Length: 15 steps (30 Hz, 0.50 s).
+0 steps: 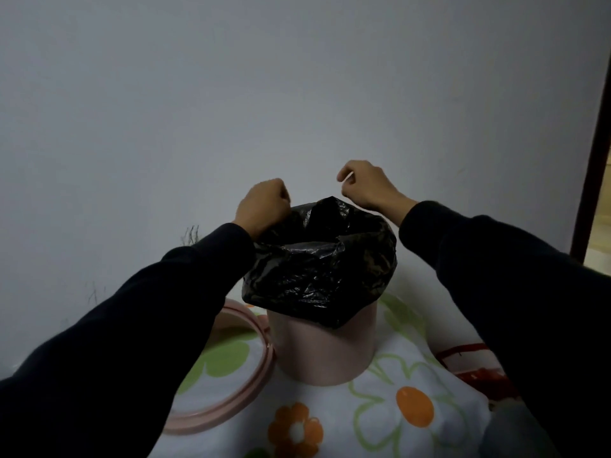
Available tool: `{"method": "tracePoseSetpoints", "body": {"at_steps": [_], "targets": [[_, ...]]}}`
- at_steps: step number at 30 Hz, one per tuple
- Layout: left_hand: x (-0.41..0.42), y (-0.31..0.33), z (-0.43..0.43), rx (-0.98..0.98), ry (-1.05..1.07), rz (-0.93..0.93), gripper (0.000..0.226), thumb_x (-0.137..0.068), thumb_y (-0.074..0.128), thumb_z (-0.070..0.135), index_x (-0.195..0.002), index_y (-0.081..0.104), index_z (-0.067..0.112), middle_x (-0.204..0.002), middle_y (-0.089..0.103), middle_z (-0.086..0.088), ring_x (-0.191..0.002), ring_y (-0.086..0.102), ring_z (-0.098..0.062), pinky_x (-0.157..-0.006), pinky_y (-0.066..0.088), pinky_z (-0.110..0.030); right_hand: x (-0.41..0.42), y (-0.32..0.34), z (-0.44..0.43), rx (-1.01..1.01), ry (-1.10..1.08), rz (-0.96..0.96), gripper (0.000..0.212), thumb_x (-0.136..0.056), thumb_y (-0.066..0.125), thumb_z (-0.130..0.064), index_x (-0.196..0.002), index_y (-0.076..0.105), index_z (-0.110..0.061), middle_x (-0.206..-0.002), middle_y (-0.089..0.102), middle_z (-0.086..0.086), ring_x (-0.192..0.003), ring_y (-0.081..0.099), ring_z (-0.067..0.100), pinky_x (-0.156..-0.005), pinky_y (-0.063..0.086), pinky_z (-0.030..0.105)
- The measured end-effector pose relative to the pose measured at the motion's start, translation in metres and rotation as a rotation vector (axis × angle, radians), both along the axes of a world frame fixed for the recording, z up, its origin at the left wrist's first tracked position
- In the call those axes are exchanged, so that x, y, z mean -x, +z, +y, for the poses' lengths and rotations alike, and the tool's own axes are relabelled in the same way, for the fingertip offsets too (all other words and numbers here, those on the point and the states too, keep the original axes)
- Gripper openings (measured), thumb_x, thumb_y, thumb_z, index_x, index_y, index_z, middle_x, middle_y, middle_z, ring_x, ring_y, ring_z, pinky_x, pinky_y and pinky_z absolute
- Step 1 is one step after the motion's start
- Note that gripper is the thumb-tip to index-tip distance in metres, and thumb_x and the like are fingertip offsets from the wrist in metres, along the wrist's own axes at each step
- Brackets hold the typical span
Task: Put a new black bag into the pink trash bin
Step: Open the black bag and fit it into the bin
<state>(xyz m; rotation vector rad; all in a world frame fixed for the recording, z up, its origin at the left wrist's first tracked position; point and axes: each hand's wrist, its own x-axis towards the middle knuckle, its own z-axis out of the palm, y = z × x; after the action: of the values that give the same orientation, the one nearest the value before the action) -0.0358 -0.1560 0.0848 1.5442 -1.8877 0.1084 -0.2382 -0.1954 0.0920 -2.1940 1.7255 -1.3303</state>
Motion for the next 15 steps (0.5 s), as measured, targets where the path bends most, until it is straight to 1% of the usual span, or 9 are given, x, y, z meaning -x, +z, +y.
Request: {"method": "tracePoseSetpoints", "body": {"at_steps": [1,2,4,5,7,9,11,13,15], "targets": [[-0.006,0.0,-0.004,-0.054,0.04,-0.011,0.026,-0.084,0.05,0.009,-0.104,0.065,0.008,-0.111,0.067,-0.014,-0.104,0.062,-0.031,-0.088,0.051,-0.038,0.006,0.003,-0.002,-0.086,-0.047,0.081,0.023,-0.086,0.062,-0.01,-0.107,0.069,-0.007,-0.101,0.064,0.009,-0.089,0.061,0.024,-0.068,0.045,0.023],[-0.012,-0.001,-0.009,-0.137,0.078,-0.037,0.028,-0.086,0.053,0.011,-0.111,0.065,0.006,-0.116,0.066,-0.016,-0.108,0.061,-0.032,-0.089,0.05,-0.036,0.01,0.004,-0.003,-0.207,-0.076,0.158,0.024,-0.086,0.067,-0.017,-0.106,0.069,-0.003,-0.099,0.064,0.011,-0.088,0.061,0.026,-0.071,0.048,0.027],[-0.019,-0.004,-0.013,-0.29,0.115,-0.096,0.032,-0.088,0.058,0.015,-0.115,0.066,0.0,-0.119,0.066,-0.018,-0.109,0.062,-0.032,-0.083,0.048,-0.033,0.013,0.003,0.0,-0.414,-0.103,0.283,0.032,-0.088,0.069,-0.027,-0.103,0.066,0.001,-0.097,0.065,0.014,-0.082,0.064,0.029,-0.07,0.055,0.033],[-0.021,-0.006,-0.013,-0.336,0.103,-0.103,0.031,-0.089,0.057,0.012,-0.114,0.066,-0.003,-0.118,0.067,-0.02,-0.109,0.063,-0.033,-0.079,0.047,-0.032,0.012,0.0,0.001,-0.458,-0.115,0.335,0.035,-0.089,0.07,-0.028,-0.107,0.065,0.002,-0.102,0.067,0.016,-0.086,0.066,0.031,-0.074,0.057,0.036],[-0.023,-0.009,-0.012,-0.389,0.07,-0.089,0.03,-0.087,0.053,0.001,-0.112,0.067,-0.006,-0.115,0.067,-0.022,-0.108,0.064,-0.034,-0.071,0.044,-0.03,0.011,-0.005,-0.002,-0.452,-0.168,0.403,0.04,-0.088,0.073,-0.026,-0.117,0.066,0.0,-0.115,0.068,0.017,-0.092,0.064,0.03,-0.075,0.055,0.037],[-0.023,-0.01,-0.011,-0.396,0.068,-0.09,0.032,-0.085,0.05,-0.003,-0.112,0.067,-0.007,-0.114,0.068,-0.022,-0.107,0.065,-0.034,-0.071,0.046,-0.029,0.008,-0.009,-0.002,-0.427,-0.214,0.402,0.042,-0.082,0.08,-0.02,-0.119,0.067,-0.004,-0.118,0.068,0.015,-0.092,0.062,0.029,-0.07,0.049,0.032],[-0.022,-0.01,-0.012,-0.405,0.073,-0.105,0.033,-0.086,0.05,-0.002,-0.114,0.066,-0.006,-0.116,0.068,-0.022,-0.108,0.064,-0.034,-0.074,0.047,-0.031,0.006,-0.014,0.0,-0.418,-0.227,0.373,0.036,-0.081,0.077,-0.009,-0.115,0.067,-0.004,-0.113,0.067,0.015,-0.091,0.062,0.028,-0.067,0.047,0.029],[-0.02,-0.009,-0.012,-0.412,0.082,-0.137,0.034,-0.089,0.051,0.001,-0.121,0.063,-0.004,-0.122,0.065,-0.02,-0.113,0.062,-0.033,-0.079,0.047,-0.032,0.006,-0.019,-0.001,-0.396,-0.22,0.365,0.021,-0.084,0.067,0.0,-0.104,0.065,-0.002,-0.101,0.063,0.015,-0.083,0.058,0.027,-0.057,0.043,0.025],[-0.018,-0.008,-0.013,-0.406,0.082,-0.158,0.036,-0.091,0.052,0.002,-0.126,0.06,-0.002,-0.128,0.061,-0.018,-0.118,0.059,-0.031,-0.08,0.046,-0.03,0.005,-0.019,-0.002,-0.367,-0.202,0.363,0.013,-0.084,0.063,0.002,-0.096,0.061,-0.003,-0.098,0.061,0.013,-0.08,0.057,0.027,-0.05,0.039,0.024]]}}
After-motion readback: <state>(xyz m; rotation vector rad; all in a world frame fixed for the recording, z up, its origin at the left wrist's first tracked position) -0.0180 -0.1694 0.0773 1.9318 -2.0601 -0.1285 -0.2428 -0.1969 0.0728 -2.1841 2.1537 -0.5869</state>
